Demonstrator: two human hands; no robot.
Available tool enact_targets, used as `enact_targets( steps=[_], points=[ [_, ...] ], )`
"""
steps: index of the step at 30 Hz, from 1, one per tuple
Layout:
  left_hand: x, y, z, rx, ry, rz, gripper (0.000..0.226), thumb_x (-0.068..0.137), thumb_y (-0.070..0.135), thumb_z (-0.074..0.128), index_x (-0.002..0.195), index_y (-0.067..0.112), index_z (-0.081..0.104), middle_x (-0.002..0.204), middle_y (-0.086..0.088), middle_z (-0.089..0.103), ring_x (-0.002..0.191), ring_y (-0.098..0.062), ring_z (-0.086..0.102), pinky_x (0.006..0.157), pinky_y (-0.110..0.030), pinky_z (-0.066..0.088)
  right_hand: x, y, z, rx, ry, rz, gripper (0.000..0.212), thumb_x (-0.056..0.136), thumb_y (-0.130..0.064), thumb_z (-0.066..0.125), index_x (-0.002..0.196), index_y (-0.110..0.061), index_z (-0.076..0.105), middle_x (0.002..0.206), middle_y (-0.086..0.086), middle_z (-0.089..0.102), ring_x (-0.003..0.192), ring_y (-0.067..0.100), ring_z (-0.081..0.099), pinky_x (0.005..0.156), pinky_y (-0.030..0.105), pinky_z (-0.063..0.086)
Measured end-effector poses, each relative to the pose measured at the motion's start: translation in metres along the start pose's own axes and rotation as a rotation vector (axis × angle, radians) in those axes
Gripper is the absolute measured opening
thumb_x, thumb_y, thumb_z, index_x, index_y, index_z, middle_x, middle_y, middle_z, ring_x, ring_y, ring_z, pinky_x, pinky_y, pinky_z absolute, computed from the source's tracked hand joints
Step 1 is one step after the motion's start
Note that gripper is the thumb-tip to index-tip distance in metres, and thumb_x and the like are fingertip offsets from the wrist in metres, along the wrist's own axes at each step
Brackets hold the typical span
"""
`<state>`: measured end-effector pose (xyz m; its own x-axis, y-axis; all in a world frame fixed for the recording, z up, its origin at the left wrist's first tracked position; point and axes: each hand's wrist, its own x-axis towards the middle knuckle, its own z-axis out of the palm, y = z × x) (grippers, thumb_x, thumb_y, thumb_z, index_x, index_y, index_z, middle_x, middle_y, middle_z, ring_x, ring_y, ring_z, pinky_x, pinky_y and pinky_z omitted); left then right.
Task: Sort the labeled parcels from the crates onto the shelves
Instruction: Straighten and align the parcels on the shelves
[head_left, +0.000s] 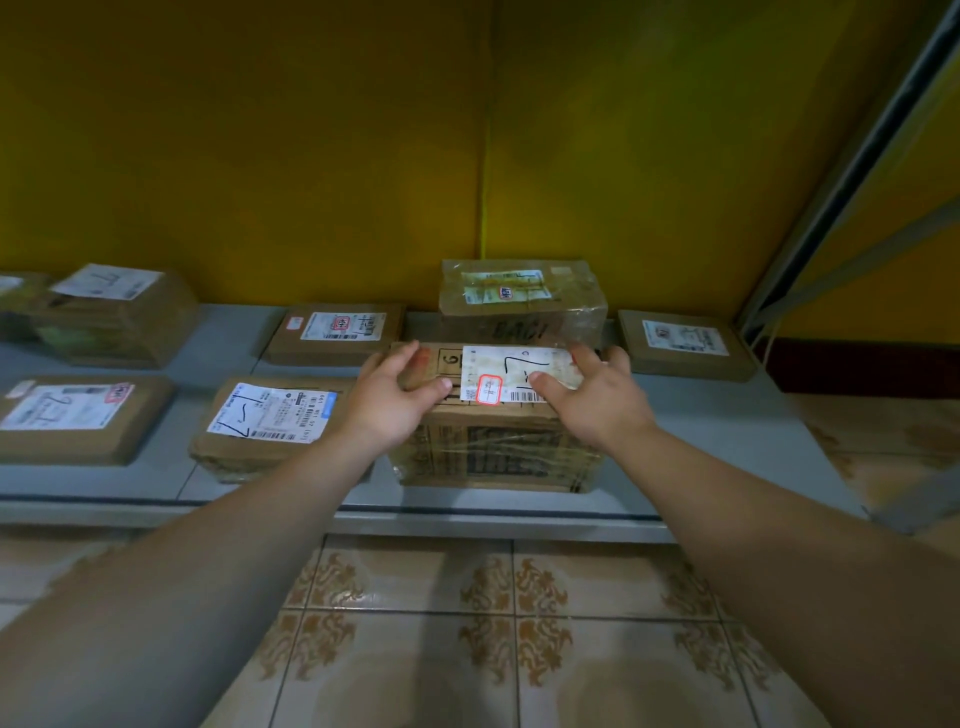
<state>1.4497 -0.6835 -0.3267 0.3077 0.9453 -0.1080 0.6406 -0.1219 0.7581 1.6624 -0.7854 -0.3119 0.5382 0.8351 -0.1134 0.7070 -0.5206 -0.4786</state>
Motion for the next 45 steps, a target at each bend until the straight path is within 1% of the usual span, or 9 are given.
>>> enact_targets(
  steps=[7, 9, 11, 15, 26, 32, 35, 40, 45],
  points=[
    [0.004, 0.005, -0.005, 0.154, -0.067, 0.003, 0.07, 0.086, 0.057, 0.059, 0.147, 0.038, 0.029, 0.155, 0.001, 0.022, 0.138, -0.031, 0.031, 0.108, -0.053, 0.036, 0.001, -0.003, -0.002, -0.021, -0.028, 0.006, 0.075, 0.09, -0.071, 0.044, 0.154, -0.042, 0.019, 0.162, 0.008, 0.009, 0.14, 0.036, 0.037, 0.11, 0.043, 0.036],
    [0.011, 0.022, -0.011, 0.384, -0.062, 0.073, 0.07, 0.085, 0.058, 0.058, 0.145, 0.034, 0.031, 0.159, 0.0, 0.017, 0.145, -0.031, 0.016, 0.114, -0.057, 0.023, 0.001, -0.003, -0.003, -0.021, -0.026, 0.005, 0.073, 0.09, -0.071, 0.044, 0.153, -0.043, 0.02, 0.162, 0.008, 0.01, 0.14, 0.037, 0.037, 0.11, 0.044, 0.036],
    [0.014, 0.038, -0.01, 0.537, -0.106, 0.164, 0.074, 0.087, 0.065, 0.048, 0.15, 0.038, 0.02, 0.163, 0.004, 0.002, 0.149, -0.027, -0.004, 0.115, -0.061, 0.005, 0.002, -0.003, -0.002, -0.026, -0.02, 0.007, 0.072, 0.09, -0.071, 0.044, 0.153, -0.043, 0.02, 0.161, 0.007, 0.011, 0.14, 0.036, 0.037, 0.109, 0.044, 0.036],
    [0.012, 0.039, 0.006, 0.687, -0.17, 0.216, 0.076, 0.087, 0.077, 0.025, 0.152, 0.043, 0.004, 0.163, 0.006, -0.004, 0.149, -0.026, -0.011, 0.114, -0.062, 0.002, 0.001, -0.002, 0.001, -0.049, -0.014, 0.012, 0.074, 0.09, -0.073, 0.042, 0.153, -0.043, 0.018, 0.162, 0.003, 0.01, 0.14, 0.035, 0.036, 0.106, 0.045, 0.038],
    [0.015, 0.033, 0.004, 0.678, -0.182, 0.245, 0.077, 0.086, 0.079, 0.022, 0.152, 0.042, 0.005, 0.163, 0.006, 0.001, 0.149, -0.026, -0.006, 0.115, -0.058, 0.011, 0.002, -0.006, -0.001, -0.073, -0.031, 0.019, 0.071, 0.09, -0.071, 0.044, 0.151, -0.043, 0.022, 0.164, 0.002, 0.007, 0.144, 0.036, 0.03, 0.112, 0.048, 0.036],
    [0.018, 0.05, 0.007, 0.657, -0.199, 0.136, 0.072, 0.086, 0.073, 0.036, 0.148, 0.04, 0.021, 0.162, 0.001, 0.013, 0.148, -0.032, -0.004, 0.111, -0.069, 0.002, 0.025, -0.017, -0.032, -0.21, -0.084, -0.052, 0.071, 0.089, -0.074, 0.037, 0.148, -0.033, 0.035, 0.151, 0.013, 0.036, 0.139, 0.036, 0.032, 0.11, 0.048, 0.035],
    [0.019, 0.058, 0.017, 0.662, -0.162, 0.071, 0.077, 0.082, 0.078, 0.03, 0.147, 0.038, 0.024, 0.161, -0.002, 0.016, 0.147, -0.037, -0.006, 0.109, -0.07, 0.002, 0.052, -0.029, -0.046, -0.233, -0.075, -0.139, 0.064, 0.097, -0.063, 0.038, 0.15, -0.028, 0.033, 0.157, 0.012, 0.029, 0.143, 0.036, 0.03, 0.111, 0.047, 0.034],
    [0.016, 0.049, 0.021, 0.694, -0.127, 0.077, 0.079, 0.082, 0.083, 0.018, 0.15, 0.045, 0.009, 0.163, 0.005, 0.0, 0.147, -0.034, -0.01, 0.112, -0.065, 0.003, 0.111, -0.039, -0.038, -0.246, -0.022, -0.296, 0.075, 0.092, -0.067, 0.045, 0.154, -0.031, 0.025, 0.161, 0.009, 0.022, 0.147, 0.035, 0.02, 0.116, 0.049, 0.029],
    [0.017, 0.051, 0.023, 0.725, -0.109, 0.049, 0.08, 0.081, 0.084, 0.015, 0.151, 0.044, 0.008, 0.163, 0.008, 0.001, 0.148, -0.028, -0.01, 0.114, -0.061, 0.005, 0.161, -0.04, -0.021, -0.542, -0.065, -0.381, 0.091, 0.081, -0.086, 0.033, 0.156, -0.04, 0.007, 0.167, 0.002, -0.002, 0.152, 0.032, -0.004, 0.12, 0.056, 0.006]
  ],
)
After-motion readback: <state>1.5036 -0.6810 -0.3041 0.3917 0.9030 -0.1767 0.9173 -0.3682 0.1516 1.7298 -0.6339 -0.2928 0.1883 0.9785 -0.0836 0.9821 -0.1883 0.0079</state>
